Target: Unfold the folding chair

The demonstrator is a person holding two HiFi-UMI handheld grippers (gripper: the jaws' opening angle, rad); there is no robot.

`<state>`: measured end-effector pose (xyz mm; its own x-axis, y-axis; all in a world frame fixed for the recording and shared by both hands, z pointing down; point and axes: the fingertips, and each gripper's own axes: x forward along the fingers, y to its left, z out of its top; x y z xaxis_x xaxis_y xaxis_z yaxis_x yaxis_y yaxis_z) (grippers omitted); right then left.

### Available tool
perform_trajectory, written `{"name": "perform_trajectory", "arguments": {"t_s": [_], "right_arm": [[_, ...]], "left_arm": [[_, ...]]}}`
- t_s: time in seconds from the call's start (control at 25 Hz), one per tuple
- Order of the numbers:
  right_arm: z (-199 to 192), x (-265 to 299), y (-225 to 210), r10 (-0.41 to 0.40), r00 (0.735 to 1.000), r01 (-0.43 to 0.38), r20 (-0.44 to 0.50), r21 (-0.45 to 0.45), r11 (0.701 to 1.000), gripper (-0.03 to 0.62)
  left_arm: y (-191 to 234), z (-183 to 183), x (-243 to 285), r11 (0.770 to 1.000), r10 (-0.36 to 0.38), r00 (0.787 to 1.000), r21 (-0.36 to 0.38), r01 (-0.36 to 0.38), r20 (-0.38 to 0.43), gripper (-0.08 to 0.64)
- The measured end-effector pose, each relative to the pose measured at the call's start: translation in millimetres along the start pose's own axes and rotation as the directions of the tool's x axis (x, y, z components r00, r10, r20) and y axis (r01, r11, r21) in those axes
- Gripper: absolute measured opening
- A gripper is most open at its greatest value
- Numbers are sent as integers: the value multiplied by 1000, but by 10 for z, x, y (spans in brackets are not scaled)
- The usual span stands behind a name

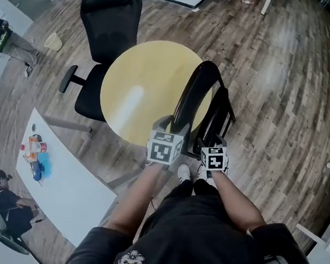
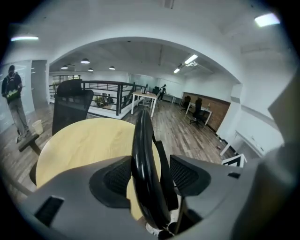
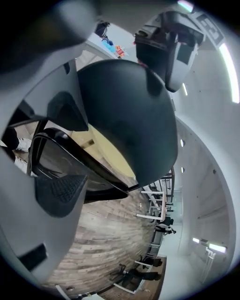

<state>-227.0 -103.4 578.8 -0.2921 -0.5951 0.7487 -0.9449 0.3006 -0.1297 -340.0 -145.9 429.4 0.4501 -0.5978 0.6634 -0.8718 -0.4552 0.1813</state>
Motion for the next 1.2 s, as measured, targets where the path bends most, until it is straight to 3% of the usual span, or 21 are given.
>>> {"name": "perform_trajectory", "arguments": {"t_s": [0.2, 0.36, 0.48, 0.64, 0.72, 0.88, 1.2], "right_arm": [[-161, 424, -57, -10, 993, 19, -116, 78, 997, 291], [-127, 695, -122, -52, 986, 65, -156, 78, 995, 296], [-76, 827, -190, -91, 980, 100, -178, 44, 994, 301], [-30, 981, -231, -113, 968, 118, -223, 11, 993, 299], [-31, 997, -231, -105, 964, 112, -243, 17, 994, 299], [-44, 997, -244, -106, 962, 119, -251, 37, 992, 299], [-78, 921, -281, -87, 970, 104, -229, 62, 993, 298]], "left_arm": [[85, 117, 374, 993, -19, 988, 109, 36, -151, 245], [231, 231, 666, 988, 8, 984, 150, 19, -177, 245], [191, 162, 814, 990, -41, 970, 122, 73, -241, 245], [3, 71, 924, 978, -188, 930, 26, 206, -316, 245], [-24, 40, 951, 974, -204, 914, 17, 224, -351, 219], [13, 62, 946, 974, -221, 912, -24, 227, -345, 104], [-78, 25, 882, 956, -258, 894, 36, 291, -367, 104]]}}
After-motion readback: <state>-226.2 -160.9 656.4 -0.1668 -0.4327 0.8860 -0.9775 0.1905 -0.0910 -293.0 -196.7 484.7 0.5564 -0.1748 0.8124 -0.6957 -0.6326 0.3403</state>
